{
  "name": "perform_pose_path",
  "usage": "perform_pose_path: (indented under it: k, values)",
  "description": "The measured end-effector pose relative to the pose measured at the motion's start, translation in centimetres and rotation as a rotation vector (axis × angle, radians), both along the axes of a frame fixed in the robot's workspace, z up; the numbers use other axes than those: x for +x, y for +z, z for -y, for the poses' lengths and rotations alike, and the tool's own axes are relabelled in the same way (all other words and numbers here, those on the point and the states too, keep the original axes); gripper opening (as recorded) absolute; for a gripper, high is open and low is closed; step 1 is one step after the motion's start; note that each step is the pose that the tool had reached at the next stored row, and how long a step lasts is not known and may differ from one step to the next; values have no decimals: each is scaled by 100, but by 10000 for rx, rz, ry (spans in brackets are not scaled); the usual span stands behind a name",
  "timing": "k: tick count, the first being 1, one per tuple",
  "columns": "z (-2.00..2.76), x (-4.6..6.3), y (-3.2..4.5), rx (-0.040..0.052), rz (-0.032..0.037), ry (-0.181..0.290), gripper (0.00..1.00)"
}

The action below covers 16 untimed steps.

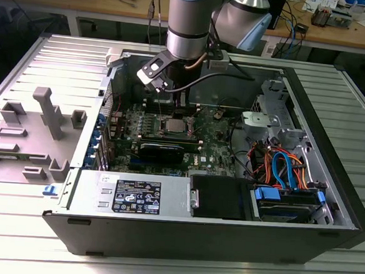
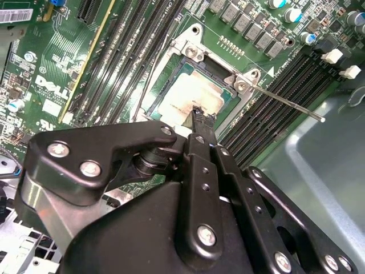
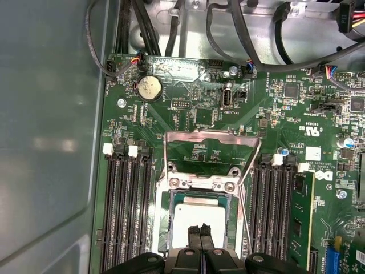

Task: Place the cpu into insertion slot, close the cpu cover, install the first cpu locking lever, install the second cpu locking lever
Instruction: 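Close the cpu cover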

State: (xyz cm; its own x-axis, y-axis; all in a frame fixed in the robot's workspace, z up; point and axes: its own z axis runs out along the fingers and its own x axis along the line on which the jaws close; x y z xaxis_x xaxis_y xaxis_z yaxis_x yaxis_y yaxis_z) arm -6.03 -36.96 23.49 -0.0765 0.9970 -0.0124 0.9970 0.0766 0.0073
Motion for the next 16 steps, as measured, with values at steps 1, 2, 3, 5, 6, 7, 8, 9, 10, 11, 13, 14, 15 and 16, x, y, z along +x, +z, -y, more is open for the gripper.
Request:
perform_pose_path:
  k: [1, 2, 3, 5, 6, 7, 8, 9, 10, 11, 13, 14, 15, 16]
  values:
    - [1, 0, 7, -4, -2, 0, 11]
    - [0, 0, 9, -1, 0, 0, 11]
    - [0, 0, 17, -1, 0, 0, 11]
    - [0, 0, 30, 0, 0, 0, 11]
    - [0, 0, 39, 0, 0, 0, 11]
    - [-1, 0, 42, 1, 1, 0, 11]
    - [0, 0, 46, 2, 1, 0, 11]
    - [0, 0, 51, 1, 0, 0, 11]
    - [0, 0, 55, 1, 0, 0, 11]
    - [0, 0, 90, 1, 1, 0, 11]
    - [0, 0, 125, 0, 0, 0, 11]
    - [0, 0, 152, 2, 1, 0, 11]
    - [0, 0, 163, 0, -1, 0, 11]
    - [0, 0, 168, -1, -1, 0, 11]
